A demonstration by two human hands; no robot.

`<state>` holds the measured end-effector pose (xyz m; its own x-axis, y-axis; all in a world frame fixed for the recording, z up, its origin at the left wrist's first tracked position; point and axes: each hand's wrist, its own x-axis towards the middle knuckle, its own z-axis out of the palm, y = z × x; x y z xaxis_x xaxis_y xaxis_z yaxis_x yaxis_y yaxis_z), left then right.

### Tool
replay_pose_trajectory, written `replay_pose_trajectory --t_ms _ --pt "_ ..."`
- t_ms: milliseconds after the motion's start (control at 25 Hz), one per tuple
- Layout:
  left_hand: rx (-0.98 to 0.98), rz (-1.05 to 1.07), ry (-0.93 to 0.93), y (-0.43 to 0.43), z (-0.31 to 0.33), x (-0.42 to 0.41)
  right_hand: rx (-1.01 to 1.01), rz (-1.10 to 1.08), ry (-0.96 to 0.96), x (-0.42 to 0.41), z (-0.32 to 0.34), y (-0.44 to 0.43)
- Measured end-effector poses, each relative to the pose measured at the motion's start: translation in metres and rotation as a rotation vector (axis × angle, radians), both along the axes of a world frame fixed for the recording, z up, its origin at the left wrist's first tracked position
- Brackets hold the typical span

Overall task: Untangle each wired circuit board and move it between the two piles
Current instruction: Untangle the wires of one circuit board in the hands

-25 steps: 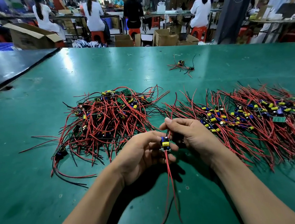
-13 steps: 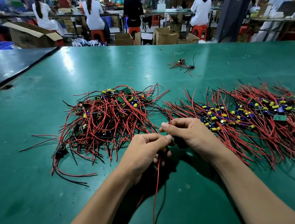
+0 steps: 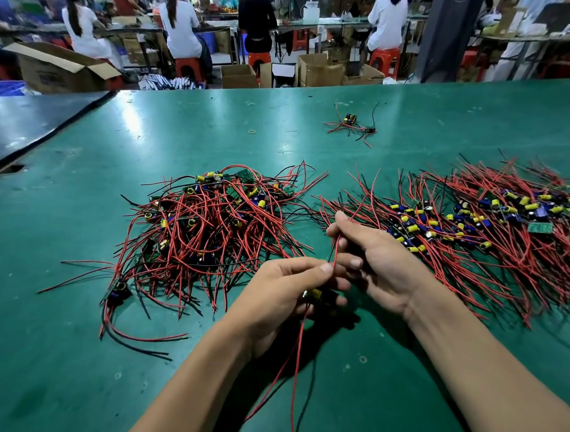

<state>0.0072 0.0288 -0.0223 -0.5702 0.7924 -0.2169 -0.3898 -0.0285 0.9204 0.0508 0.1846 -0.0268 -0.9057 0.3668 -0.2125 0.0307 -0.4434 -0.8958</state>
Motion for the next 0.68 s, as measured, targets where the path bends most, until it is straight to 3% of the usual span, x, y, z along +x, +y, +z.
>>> replay_pose_trajectory --t_ms 160,280,400,480,600,680 --pt "0.072 -0.002 -0.122 0.002 0.002 -0.001 0.033 0.106 0.01 0.004 0.001 -0.001" --pt "0.071 0.058 -0.164 0.003 0.001 -0.001 0.056 0.31 -0.02 0.01 -0.001 -0.005" --pt "0.026 0.046 -0.117 0.001 0.0 -0.001 0.084 0.391 -0.04 0.012 -0.003 -0.002" --pt "-0.012 0.04 -0.067 0.001 -0.001 0.0 0.165 0.305 -0.065 0.012 -0.003 -0.002" --pt "-0.04 0.015 0.015 0.001 -0.003 0.004 0.48 -0.009 -0.111 0.006 -0.005 0.001" --pt "-0.049 0.004 0.049 0.001 -0.002 0.005 0.443 -0.129 -0.102 0.002 -0.006 0.002"
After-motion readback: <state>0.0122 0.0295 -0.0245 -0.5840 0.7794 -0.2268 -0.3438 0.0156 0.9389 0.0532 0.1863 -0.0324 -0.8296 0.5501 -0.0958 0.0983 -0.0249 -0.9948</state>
